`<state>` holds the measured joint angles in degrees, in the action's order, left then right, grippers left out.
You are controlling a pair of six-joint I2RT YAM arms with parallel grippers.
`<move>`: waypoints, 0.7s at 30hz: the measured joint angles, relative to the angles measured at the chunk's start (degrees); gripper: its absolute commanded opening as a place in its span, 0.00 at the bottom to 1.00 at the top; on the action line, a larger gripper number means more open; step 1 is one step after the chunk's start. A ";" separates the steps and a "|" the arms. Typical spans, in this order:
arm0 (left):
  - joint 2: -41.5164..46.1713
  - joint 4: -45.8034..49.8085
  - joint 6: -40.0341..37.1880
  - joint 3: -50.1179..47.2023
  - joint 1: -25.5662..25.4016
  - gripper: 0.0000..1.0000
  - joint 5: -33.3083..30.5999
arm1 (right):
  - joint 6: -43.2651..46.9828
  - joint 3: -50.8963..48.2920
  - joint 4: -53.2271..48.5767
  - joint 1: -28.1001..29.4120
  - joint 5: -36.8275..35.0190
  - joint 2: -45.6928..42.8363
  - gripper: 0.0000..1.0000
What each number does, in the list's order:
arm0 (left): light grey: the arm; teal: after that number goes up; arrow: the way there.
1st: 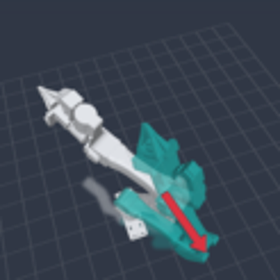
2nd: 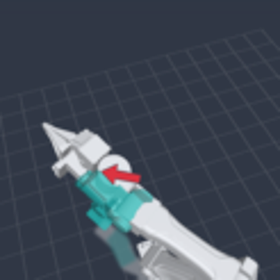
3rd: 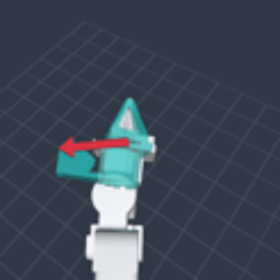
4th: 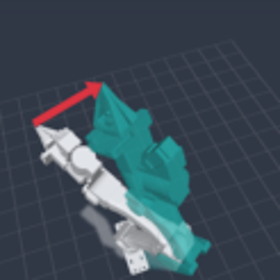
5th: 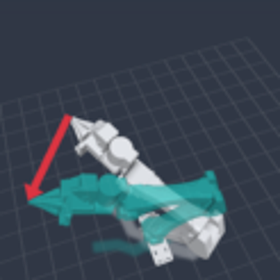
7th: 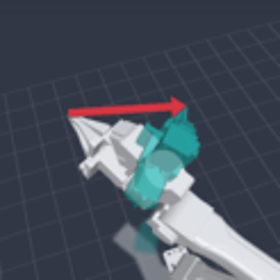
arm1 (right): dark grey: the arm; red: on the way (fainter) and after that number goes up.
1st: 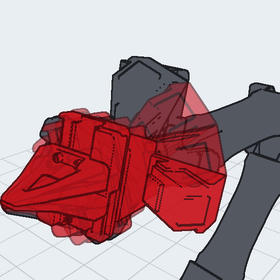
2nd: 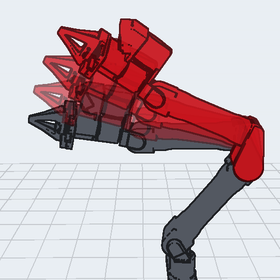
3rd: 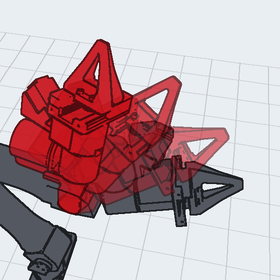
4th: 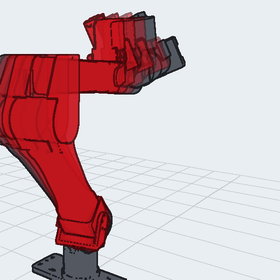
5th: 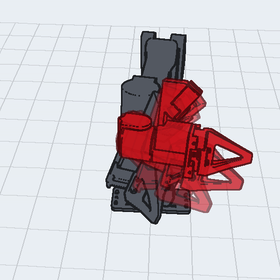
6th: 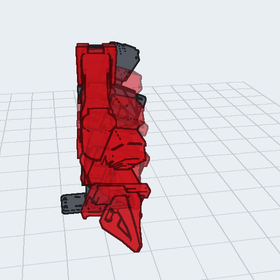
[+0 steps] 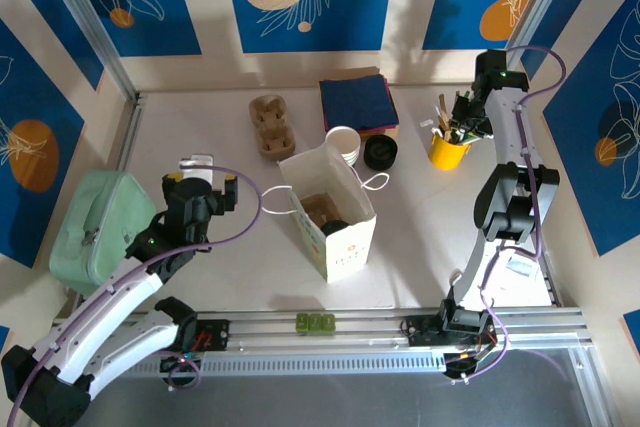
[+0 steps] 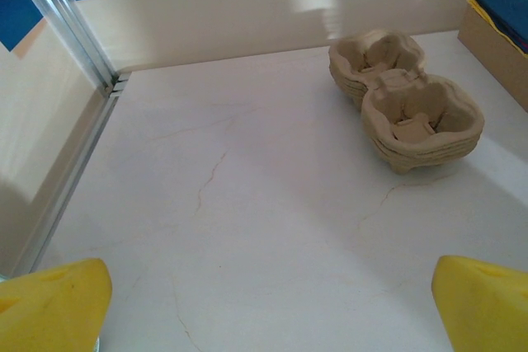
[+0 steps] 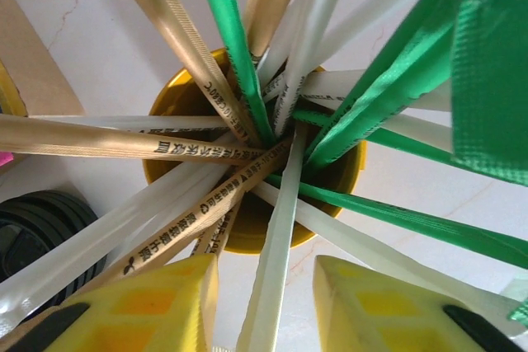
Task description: Pack the takeout coffee
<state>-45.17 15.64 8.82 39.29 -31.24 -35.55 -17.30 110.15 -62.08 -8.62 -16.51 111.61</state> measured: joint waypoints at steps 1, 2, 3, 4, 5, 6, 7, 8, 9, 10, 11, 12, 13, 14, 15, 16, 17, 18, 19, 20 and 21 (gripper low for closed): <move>0.00 0.00 0.13 0.00 0.02 0.99 0.02 | -0.09 0.00 -0.09 -0.02 0.00 0.00 0.32; 0.00 0.00 0.15 0.00 0.00 0.99 0.07 | -0.09 0.00 -0.13 -0.04 0.00 0.00 0.31; 0.00 0.00 0.17 0.00 0.02 0.99 0.11 | -0.09 0.00 -0.13 -0.09 -0.02 0.00 0.30; -0.02 0.00 0.22 0.00 0.02 0.99 0.20 | -0.13 0.00 -0.13 -0.09 0.00 0.00 0.29; -0.02 0.00 0.31 0.00 0.02 0.99 0.22 | -0.17 0.00 -0.13 -0.09 -0.02 0.00 0.28; -0.02 0.00 0.33 -0.02 0.02 0.99 0.22 | -0.22 0.00 -0.13 -0.09 0.00 0.00 0.27; -0.02 0.00 0.33 0.00 0.02 0.99 0.22 | -0.24 0.00 -0.15 -0.09 0.00 0.00 0.27; -0.02 0.00 0.33 0.00 0.02 0.99 0.24 | -0.26 0.00 -0.15 -0.09 -0.02 0.00 0.25; -0.02 0.00 0.33 0.00 0.02 0.99 0.22 | -0.26 0.00 -0.15 -0.09 -0.02 0.00 0.24; -0.02 0.00 0.33 0.00 0.02 0.99 0.22 | -0.26 0.00 -0.17 -0.09 0.00 0.00 0.22; 0.00 0.00 0.33 0.00 0.02 0.99 0.22 | -0.26 0.00 -0.20 -0.09 -0.02 0.00 0.21; 0.00 0.00 0.33 0.00 0.02 0.99 0.22 | -0.26 0.00 -0.26 -0.09 -0.02 0.00 0.20; -0.02 0.00 0.33 -0.02 0.02 0.99 0.24 | -0.26 0.00 -0.33 -0.09 -0.02 0.00 0.19; 0.00 0.00 0.33 0.00 0.02 0.99 0.24 | -0.28 0.00 -0.35 -0.09 -0.02 0.00 0.18; -0.02 0.00 0.33 0.00 0.02 0.99 0.24 | -0.28 0.02 -0.35 -0.09 -0.02 0.00 0.17; -0.02 0.00 0.33 0.00 0.02 0.99 0.24 | -0.28 0.07 -0.44 -0.09 0.00 0.00 0.17; -0.02 0.00 0.33 0.00 0.02 0.99 0.24 | -0.28 0.09 -0.57 -0.09 -0.02 0.00 0.17; -0.02 0.00 0.33 0.00 0.02 0.99 0.24 | -0.28 0.26 -0.83 -0.09 -0.02 0.00 0.17; -0.02 0.00 0.33 0.00 0.02 0.99 0.24 | -0.28 0.48 -1.03 -0.09 -0.02 0.00 0.16; -0.02 0.00 0.33 0.00 0.02 0.99 0.28 | -0.28 0.83 -1.44 -0.09 -0.02 0.00 0.16; 0.00 0.00 0.33 0.00 0.02 0.99 0.44 | -0.28 1.27 -1.81 -0.09 -0.02 0.00 0.16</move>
<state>-45.17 15.64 9.15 39.29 -31.22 -35.11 -17.58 111.42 -63.90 -8.71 -16.53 111.61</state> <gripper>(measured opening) 0.992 0.163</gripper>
